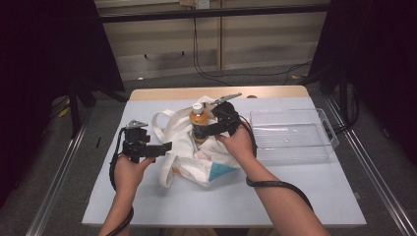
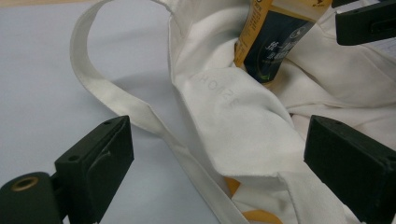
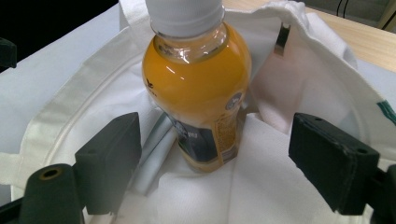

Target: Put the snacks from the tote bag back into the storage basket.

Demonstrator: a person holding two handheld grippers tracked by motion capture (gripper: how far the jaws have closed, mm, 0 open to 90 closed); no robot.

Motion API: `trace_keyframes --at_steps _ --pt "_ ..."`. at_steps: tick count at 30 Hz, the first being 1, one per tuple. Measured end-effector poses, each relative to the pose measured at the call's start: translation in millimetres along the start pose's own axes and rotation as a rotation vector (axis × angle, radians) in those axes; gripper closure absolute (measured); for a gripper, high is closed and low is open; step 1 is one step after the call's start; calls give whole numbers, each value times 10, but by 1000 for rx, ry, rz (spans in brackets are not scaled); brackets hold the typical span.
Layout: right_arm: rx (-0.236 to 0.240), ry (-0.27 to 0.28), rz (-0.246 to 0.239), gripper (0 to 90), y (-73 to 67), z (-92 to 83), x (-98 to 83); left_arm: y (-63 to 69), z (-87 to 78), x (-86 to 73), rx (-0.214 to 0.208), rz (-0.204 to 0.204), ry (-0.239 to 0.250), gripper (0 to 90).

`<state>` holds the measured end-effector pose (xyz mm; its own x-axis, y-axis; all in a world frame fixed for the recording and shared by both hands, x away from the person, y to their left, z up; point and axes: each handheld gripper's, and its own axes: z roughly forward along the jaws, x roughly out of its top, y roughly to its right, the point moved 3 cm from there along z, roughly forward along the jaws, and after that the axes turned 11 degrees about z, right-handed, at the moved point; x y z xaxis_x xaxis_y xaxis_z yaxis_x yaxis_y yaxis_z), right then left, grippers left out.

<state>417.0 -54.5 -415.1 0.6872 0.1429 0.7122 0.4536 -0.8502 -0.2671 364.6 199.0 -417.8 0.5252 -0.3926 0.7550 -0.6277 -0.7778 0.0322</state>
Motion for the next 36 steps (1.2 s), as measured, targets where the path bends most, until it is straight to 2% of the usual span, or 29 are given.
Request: trace_keyframes --at_steps 3,9,12,21,22,23,26,31,32,36 --pt "3 1 -1 167 -3 18 13 2 4 -4 -5 -8 -7 83" --pt "6 3 -5 167 -19 56 35 6 4 1 -6 1 -10 84" --pt "4 -1 -8 166 -20 90 39 16 14 5 -2 -14 2 84" --pt "18 2 -6 166 -54 155 81 3 23 -4 -2 -20 2 85" --pt "20 0 -3 167 -54 160 83 -8 13 -8 -3 -4 -11 86" --pt "16 -1 -4 167 -52 163 84 0 22 -4 0 -17 1 86" --pt "17 6 -4 168 -39 173 97 -2 29 -9 -3 -17 -1 88" --pt "19 6 -4 166 -22 186 112 -10 24 -11 -4 0 -12 90" --pt "22 5 -6 166 -24 191 114 0 30 -5 -5 -16 2 90" --pt "21 -3 -4 168 -37 218 111 0 29 -3 -7 -21 5 90"
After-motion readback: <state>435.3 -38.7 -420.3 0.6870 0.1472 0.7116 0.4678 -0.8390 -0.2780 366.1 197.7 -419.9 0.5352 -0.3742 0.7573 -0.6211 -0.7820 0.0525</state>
